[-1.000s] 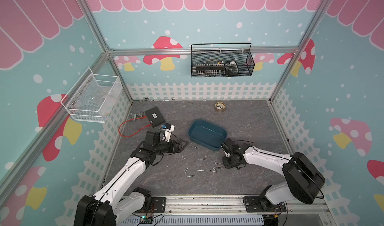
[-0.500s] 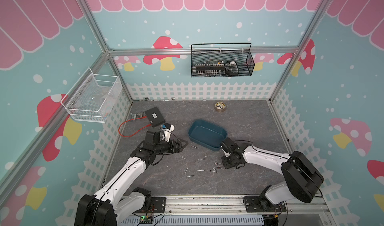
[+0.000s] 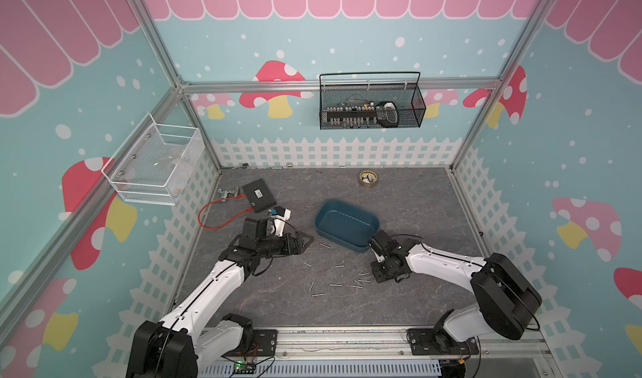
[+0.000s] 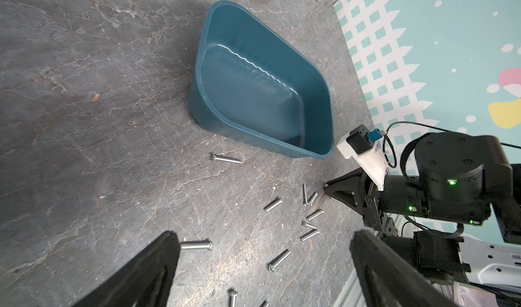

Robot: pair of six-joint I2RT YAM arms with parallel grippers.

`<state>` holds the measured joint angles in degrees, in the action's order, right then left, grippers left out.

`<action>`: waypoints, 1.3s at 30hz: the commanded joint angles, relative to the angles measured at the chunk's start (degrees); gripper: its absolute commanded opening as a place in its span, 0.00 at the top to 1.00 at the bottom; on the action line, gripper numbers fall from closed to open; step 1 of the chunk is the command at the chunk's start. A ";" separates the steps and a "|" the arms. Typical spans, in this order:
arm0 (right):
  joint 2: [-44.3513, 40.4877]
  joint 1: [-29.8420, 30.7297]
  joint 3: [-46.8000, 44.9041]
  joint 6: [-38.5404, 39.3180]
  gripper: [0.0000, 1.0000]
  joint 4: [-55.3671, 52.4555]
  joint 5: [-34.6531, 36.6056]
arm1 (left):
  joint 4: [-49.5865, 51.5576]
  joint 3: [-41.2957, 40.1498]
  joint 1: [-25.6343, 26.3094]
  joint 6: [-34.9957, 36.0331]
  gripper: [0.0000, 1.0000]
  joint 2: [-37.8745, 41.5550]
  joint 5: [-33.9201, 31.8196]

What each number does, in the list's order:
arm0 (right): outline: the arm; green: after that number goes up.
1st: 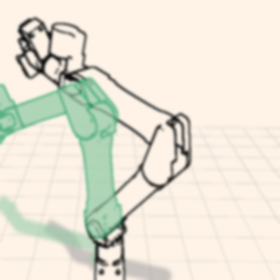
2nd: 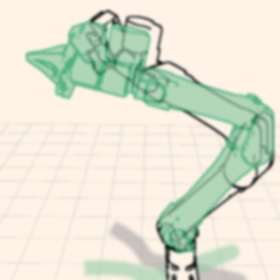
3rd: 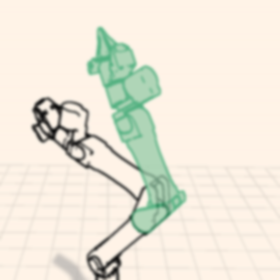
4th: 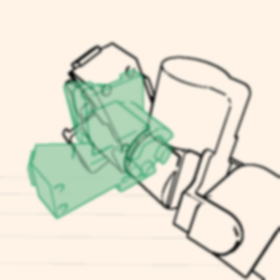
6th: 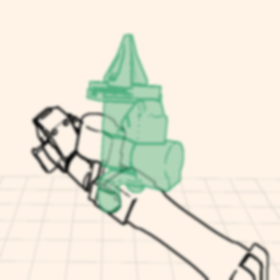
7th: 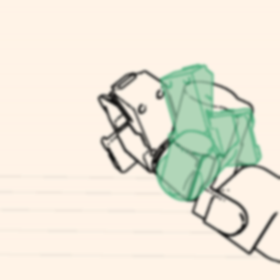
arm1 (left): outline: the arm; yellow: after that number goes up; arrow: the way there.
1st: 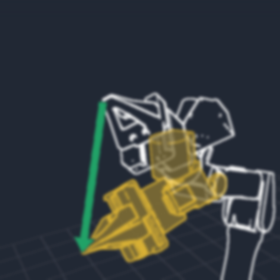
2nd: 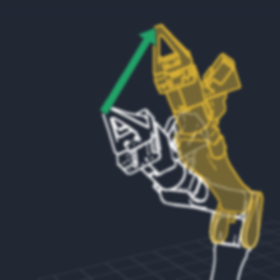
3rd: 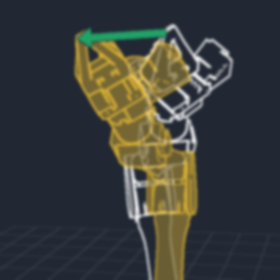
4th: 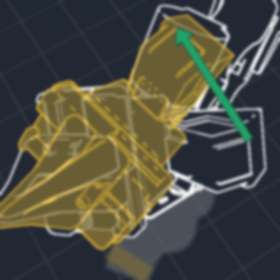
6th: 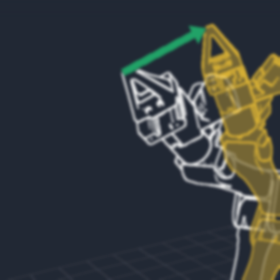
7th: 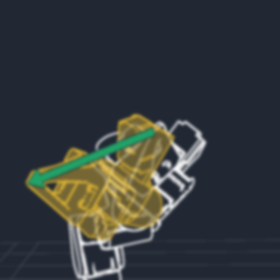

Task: Put the screws on the desktop into the storage box
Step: Pick up the screw from the center of the board, then place the screw in the storage box.

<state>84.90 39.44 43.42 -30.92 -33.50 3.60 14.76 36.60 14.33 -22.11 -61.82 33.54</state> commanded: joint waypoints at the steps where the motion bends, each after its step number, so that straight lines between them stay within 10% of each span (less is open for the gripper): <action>1: -0.92 -0.15 1.21 0.06 0.94 -4.33 1.67 | -0.51 -0.04 -0.26 0.68 0.01 -0.39 1.03; 39: 12.50 -6.83 31.90 15.42 0.95 0.80 4.01 | 0.18 -0.39 -0.26 -1.87 0.01 0.53 -3.23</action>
<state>96.36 33.17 73.93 -16.91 -34.35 8.03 14.79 36.51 14.31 -23.66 -61.93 31.42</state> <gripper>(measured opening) 0.057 0.993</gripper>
